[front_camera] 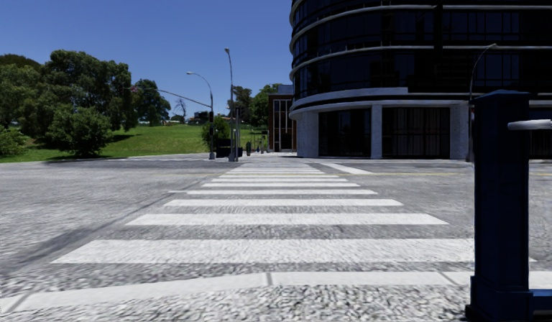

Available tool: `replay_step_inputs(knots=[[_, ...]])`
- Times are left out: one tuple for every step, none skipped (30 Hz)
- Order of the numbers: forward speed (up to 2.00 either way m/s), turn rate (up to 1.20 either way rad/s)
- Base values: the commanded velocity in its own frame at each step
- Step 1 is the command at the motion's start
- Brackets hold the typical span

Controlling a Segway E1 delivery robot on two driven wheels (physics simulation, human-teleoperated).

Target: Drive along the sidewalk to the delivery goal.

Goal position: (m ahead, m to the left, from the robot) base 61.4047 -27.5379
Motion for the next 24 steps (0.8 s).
replay_step_inputs(knots=[[2.00, 0.00], [2.00, 0.00], [2.00, 0.00], [2.00, 0.00], [2.00, 0.00], [2.00, 0.00], [2.00, 0.00], [2.00, 0.00], [2.00, 0.00], [2.00, 0.00], [2.00, 0.00], [2.00, 0.00], [2.00, 0.00], [2.00, 0.00], [2.00, 0.00], [2.00, 0.00], [2.00, 0.00], [2.00, 0.00], [2.00, 0.00], [2.00, 0.00], [2.00, 0.00], [2.00, 0.00], [2.00, 0.00], [2.00, 0.00]])
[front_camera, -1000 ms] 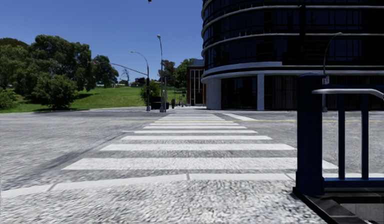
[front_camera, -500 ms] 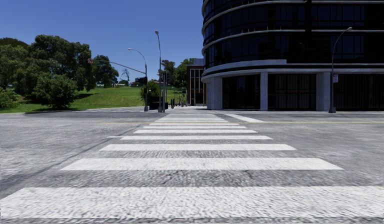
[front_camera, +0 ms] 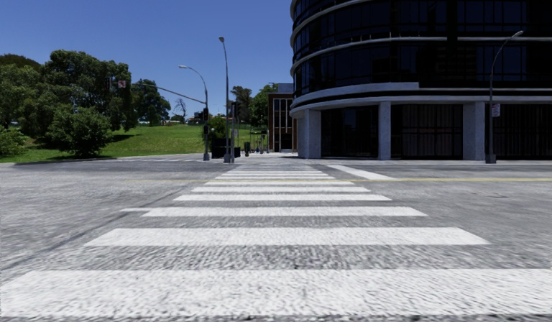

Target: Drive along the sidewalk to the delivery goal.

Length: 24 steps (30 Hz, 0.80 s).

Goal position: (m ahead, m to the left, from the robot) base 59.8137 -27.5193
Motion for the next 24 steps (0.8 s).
replay_step_inputs(knots=[[2.00, 0.00], [2.00, 0.00], [2.00, 0.00], [2.00, 0.00], [2.00, 0.00], [2.00, 0.00], [2.00, 0.00], [2.00, 0.00], [2.00, 0.00], [2.00, 0.00], [2.00, 0.00], [2.00, 0.00], [2.00, 0.00], [2.00, 0.00], [2.00, 0.00], [2.00, 0.00], [2.00, 0.00], [2.00, 0.00], [2.00, 0.00], [2.00, 0.00], [2.00, 0.00], [2.00, 0.00], [2.00, 0.00], [2.00, 0.00]])
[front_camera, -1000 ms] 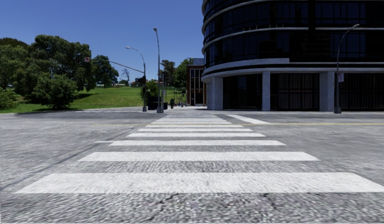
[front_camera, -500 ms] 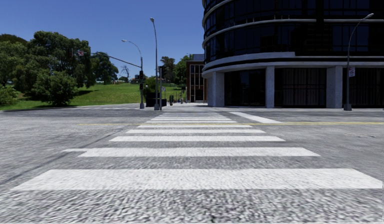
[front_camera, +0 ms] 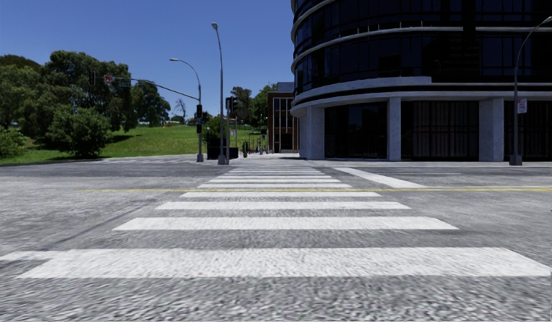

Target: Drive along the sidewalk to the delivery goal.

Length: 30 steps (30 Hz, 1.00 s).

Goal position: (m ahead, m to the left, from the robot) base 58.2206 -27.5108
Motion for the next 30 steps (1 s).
replay_step_inputs(knots=[[2.00, 0.00], [2.00, 0.00], [2.00, 0.00], [2.00, 0.00], [2.00, 0.00], [2.00, 0.00], [2.00, 0.00], [2.00, 0.00], [2.00, 0.00], [2.00, 0.00], [2.00, 0.00], [2.00, 0.00], [2.00, 0.00], [2.00, 0.00], [2.00, 0.00], [2.00, 0.00], [2.00, 0.00], [2.00, 0.00], [2.00, 0.00], [2.00, 0.00], [2.00, 0.00], [2.00, 0.00], [2.00, 0.00], [2.00, 0.00], [2.00, 0.00], [2.00, 0.00], [2.00, 0.00], [2.00, 0.00], [2.00, 0.00], [2.00, 0.00]])
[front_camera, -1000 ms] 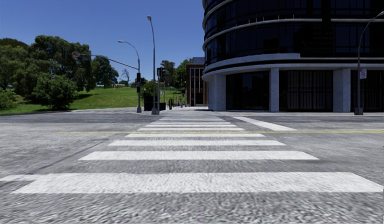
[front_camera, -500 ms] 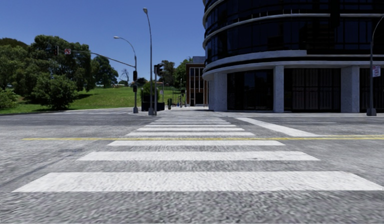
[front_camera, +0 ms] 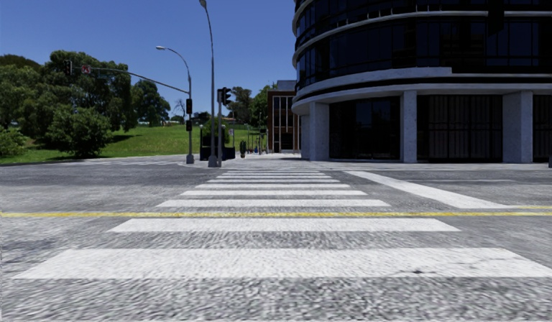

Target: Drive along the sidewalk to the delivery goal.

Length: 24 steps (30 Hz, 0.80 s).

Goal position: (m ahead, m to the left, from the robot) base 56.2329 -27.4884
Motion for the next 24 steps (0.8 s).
replay_step_inputs(knots=[[2.00, 0.00], [2.00, 0.00], [2.00, 0.00], [2.00, 0.00], [2.00, 0.00], [2.00, 0.00], [2.00, 0.00], [2.00, 0.00], [2.00, 0.00], [2.00, 0.00], [2.00, 0.00], [2.00, 0.00], [2.00, 0.00], [2.00, 0.00], [2.00, 0.00], [2.00, 0.00], [2.00, 0.00], [2.00, 0.00], [2.00, 0.00], [2.00, 0.00], [2.00, 0.00], [2.00, 0.00], [2.00, 0.00], [2.00, 0.00]])
